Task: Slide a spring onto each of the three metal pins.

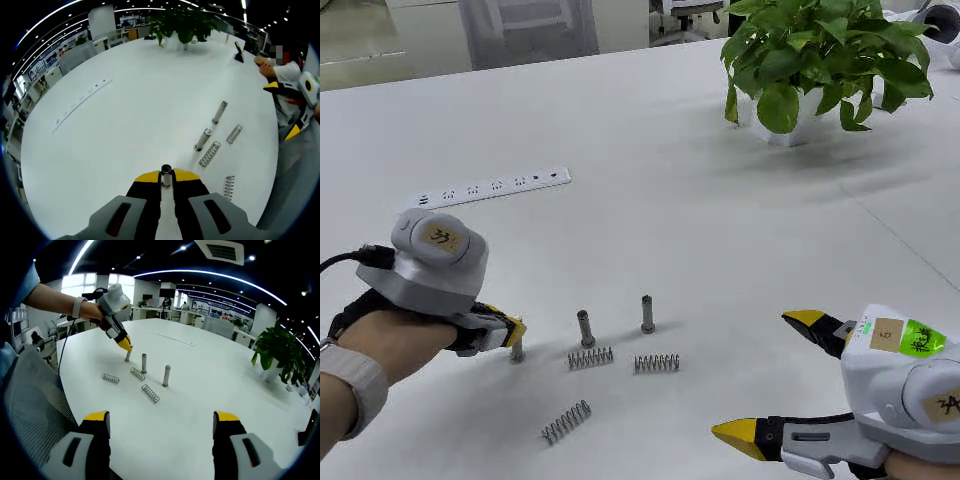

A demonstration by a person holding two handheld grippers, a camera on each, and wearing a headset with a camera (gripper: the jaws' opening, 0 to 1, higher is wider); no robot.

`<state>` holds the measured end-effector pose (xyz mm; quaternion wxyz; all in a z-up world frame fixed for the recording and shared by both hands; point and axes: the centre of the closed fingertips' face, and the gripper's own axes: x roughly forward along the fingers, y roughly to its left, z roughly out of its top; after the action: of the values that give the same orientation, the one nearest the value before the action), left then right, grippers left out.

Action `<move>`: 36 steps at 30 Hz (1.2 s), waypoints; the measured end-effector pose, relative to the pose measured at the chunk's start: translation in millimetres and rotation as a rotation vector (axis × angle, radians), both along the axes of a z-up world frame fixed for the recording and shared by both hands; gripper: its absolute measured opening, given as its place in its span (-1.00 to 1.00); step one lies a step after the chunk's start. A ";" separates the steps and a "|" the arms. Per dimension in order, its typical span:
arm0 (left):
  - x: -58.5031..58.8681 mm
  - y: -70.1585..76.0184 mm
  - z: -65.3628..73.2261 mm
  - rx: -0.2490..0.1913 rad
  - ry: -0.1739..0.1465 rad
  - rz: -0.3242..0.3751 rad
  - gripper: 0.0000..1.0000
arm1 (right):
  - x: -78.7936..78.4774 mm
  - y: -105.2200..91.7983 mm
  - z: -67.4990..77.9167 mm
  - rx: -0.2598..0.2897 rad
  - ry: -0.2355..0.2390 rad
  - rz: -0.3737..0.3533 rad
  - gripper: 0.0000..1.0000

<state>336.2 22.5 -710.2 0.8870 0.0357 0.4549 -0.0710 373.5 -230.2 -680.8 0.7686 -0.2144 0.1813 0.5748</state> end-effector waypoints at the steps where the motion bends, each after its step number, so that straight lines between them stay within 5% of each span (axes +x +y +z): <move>1: -0.4 -0.1 0.1 0.001 -0.001 0.000 -0.85 | 0.0 0.0 -0.1 0.000 0.000 0.000 0.71; 24: -11.5 -7.5 -0.6 -0.037 -0.011 0.013 -0.85 | -1.2 -0.4 -0.5 -0.008 -0.004 0.014 0.71; 36: -10.2 -9.6 0.3 -0.015 -0.043 -0.009 -0.84 | -1.6 -0.9 -1.1 -0.009 -0.004 0.018 0.71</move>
<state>326.0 12.9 -710.0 0.8964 0.0326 0.4351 -0.0778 371.8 -231.1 -681.9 0.7627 -0.2207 0.1807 0.5805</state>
